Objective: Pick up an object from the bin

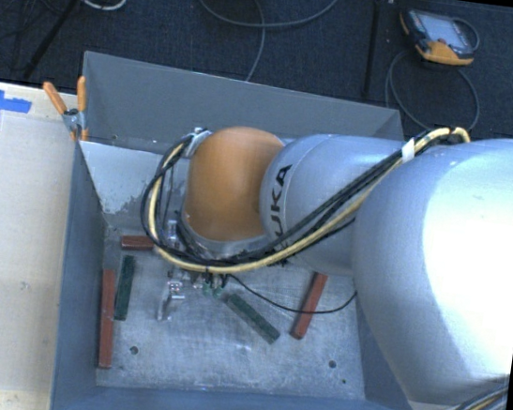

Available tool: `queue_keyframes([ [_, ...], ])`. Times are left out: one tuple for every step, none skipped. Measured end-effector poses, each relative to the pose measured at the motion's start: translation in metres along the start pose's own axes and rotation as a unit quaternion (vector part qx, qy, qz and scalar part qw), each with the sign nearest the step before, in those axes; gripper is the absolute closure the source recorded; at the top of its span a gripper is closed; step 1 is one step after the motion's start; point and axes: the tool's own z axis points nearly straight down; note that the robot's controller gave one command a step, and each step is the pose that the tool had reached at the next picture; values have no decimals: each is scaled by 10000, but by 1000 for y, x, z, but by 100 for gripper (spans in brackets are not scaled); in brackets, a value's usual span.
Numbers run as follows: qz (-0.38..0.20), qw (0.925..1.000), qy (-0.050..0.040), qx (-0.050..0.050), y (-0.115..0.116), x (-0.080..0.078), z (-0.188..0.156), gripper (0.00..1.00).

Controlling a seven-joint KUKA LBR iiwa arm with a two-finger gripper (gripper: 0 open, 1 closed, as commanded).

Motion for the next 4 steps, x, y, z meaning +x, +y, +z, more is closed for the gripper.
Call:
queue_keyframes([
  [89, 9999, 49, 2, -7, -6, -23, 0],
  [-53, 10000, 27, -31, -42, -26, 1, 100],
  [-58, 9999, 130, -16, -42, -22, 2, 0],
  [-54, 9999, 125, -18, -42, -22, 2, 0],
])
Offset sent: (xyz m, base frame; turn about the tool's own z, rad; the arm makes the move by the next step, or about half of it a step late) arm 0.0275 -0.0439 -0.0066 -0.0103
